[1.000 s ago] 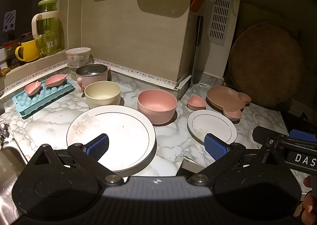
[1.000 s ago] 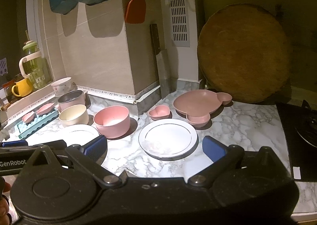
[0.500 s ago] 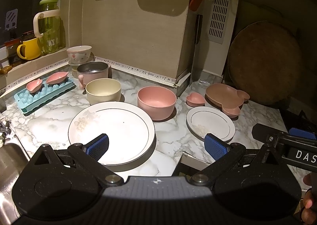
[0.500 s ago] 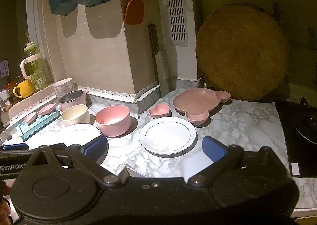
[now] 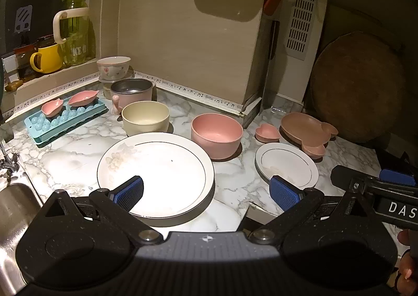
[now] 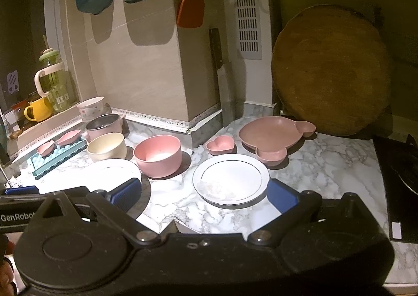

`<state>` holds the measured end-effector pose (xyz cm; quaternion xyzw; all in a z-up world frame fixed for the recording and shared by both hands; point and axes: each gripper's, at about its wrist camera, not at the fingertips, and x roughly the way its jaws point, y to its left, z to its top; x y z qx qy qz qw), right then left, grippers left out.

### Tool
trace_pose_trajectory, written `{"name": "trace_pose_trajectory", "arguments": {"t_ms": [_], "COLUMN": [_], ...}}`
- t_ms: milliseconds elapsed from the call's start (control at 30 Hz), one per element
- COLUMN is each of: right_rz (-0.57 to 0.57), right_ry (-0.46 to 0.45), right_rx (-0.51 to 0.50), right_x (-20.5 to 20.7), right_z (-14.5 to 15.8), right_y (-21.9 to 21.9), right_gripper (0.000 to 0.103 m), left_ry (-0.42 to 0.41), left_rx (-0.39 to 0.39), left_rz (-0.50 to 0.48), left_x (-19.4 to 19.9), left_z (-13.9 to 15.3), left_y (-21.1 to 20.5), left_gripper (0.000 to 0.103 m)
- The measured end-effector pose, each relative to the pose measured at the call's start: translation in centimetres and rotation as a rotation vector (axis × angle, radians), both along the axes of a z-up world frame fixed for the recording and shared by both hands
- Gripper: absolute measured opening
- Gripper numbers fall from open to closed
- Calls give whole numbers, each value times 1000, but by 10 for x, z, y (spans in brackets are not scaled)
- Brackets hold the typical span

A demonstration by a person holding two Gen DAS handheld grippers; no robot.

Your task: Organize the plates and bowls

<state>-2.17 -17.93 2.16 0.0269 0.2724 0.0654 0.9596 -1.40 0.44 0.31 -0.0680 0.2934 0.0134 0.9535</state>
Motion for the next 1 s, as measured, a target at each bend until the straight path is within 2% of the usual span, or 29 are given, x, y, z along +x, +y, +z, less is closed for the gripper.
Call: {"name": "trace_pose_trajectory", "arguments": {"t_ms": [367, 467, 633, 767, 1000], "right_rz": [42, 71, 122, 164, 270], "right_ry": [24, 34, 121, 164, 282], "right_rx": [-4, -7, -1, -32, -30], "right_x": [23, 34, 72, 101, 149], "right_z": [-7, -9, -23, -38, -67], "right_y": [7, 10, 23, 43, 82], "right_gripper": [102, 102, 101, 94, 80], "left_ry": [18, 46, 97, 139, 210], "left_rx": [-11, -17, 6, 30, -6], "left_rz": [35, 64, 130, 186, 280], "left_x": [21, 34, 55, 72, 98], "left_z": [-7, -11, -27, -41, -60], "left_y": [10, 22, 49, 76, 129], "left_gripper": [103, 103, 103, 103, 102]}}
